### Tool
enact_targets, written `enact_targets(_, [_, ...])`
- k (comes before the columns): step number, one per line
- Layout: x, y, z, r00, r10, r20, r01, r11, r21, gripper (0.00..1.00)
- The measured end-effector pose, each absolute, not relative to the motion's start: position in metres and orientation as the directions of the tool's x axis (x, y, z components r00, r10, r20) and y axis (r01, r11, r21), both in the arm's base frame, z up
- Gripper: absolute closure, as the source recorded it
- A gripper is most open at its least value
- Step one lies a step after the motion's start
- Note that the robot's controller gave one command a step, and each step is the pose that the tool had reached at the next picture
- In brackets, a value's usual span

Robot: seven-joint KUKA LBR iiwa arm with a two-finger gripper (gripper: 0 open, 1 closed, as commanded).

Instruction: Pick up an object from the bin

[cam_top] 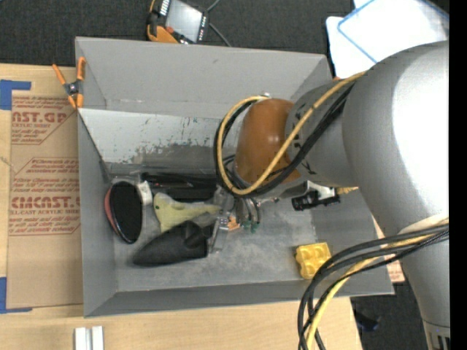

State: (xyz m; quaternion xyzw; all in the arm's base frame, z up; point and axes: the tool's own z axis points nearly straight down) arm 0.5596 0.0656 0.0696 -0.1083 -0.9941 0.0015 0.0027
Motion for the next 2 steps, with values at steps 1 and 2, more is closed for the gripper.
enact_targets(1, [0.5612, 0.0667, 0.0696, -0.977, 0.213, 0.004, 0.213, 0.977, -0.002, 1.0])
enact_targets(2, [0.5611, 0.0668, 0.0696, -0.977, 0.213, 0.004, 0.213, 0.977, -0.002, 1.0])
